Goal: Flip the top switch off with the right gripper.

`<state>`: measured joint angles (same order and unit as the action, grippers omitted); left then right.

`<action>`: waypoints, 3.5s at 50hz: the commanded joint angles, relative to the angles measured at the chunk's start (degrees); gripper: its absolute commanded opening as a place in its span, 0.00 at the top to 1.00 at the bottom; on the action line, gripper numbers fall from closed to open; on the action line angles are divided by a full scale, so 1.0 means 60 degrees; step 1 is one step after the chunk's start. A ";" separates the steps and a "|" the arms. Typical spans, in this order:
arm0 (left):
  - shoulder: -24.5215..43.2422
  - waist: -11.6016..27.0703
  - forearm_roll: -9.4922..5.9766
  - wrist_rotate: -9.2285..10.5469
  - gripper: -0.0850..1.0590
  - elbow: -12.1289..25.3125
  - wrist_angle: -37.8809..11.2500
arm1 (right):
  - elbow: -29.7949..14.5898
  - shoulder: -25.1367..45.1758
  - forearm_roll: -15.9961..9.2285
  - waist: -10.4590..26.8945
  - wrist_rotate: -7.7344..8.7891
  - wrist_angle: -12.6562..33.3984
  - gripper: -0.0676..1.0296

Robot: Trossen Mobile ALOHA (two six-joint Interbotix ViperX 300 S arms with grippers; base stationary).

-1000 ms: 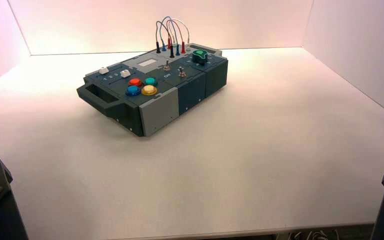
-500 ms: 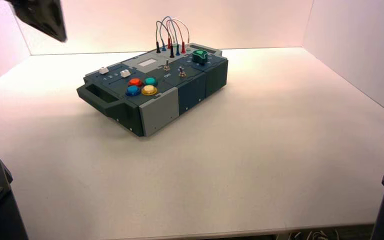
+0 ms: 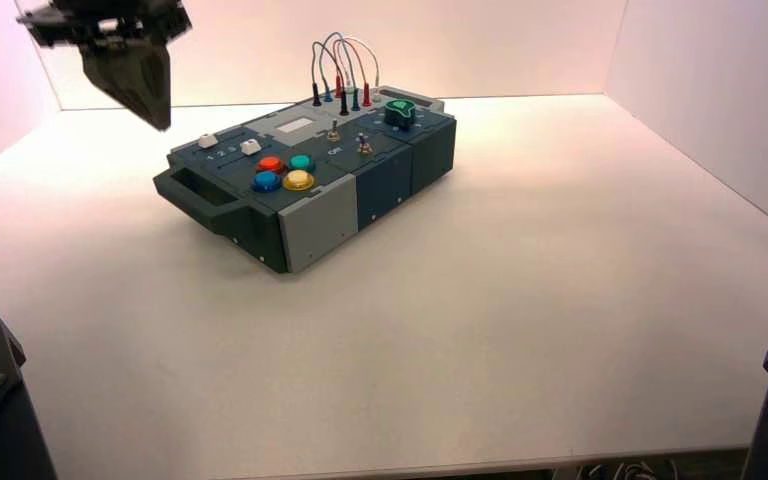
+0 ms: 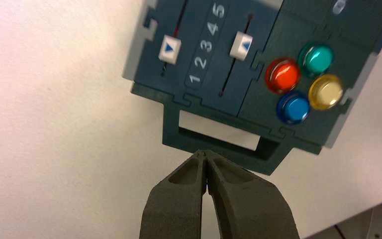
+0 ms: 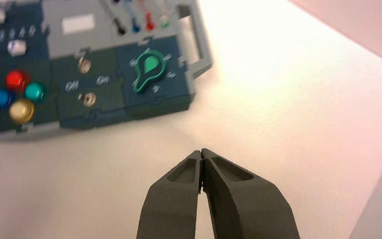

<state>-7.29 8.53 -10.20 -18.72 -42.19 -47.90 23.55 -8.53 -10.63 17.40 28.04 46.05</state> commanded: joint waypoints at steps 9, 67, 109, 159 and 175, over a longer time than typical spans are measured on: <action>0.0601 0.0088 -0.0015 -0.0088 0.95 0.0205 0.0000 | -0.0894 0.0513 -0.0820 0.0029 0.0967 0.0322 0.96; 0.2666 0.0264 -0.0103 -0.0029 0.95 0.0688 0.1230 | -0.1831 0.2241 -0.0718 0.1655 0.1406 0.0352 0.96; 0.2754 0.0278 -0.0205 0.0190 0.95 0.0527 0.1978 | -0.2754 0.4131 -0.0645 0.2710 0.0952 -0.0469 0.96; 0.2842 0.0308 -0.0190 0.0190 0.95 0.0469 0.1948 | -0.4116 0.5801 0.1201 0.3135 -0.0293 -0.1289 0.96; 0.2827 0.0308 -0.0205 0.0176 0.95 0.0469 0.1948 | -0.4409 0.6079 0.1201 0.3354 -0.0308 -0.1157 0.96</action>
<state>8.70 9.84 -11.07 -18.02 -39.64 -38.14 -1.05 29.18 -3.43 36.83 26.46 38.94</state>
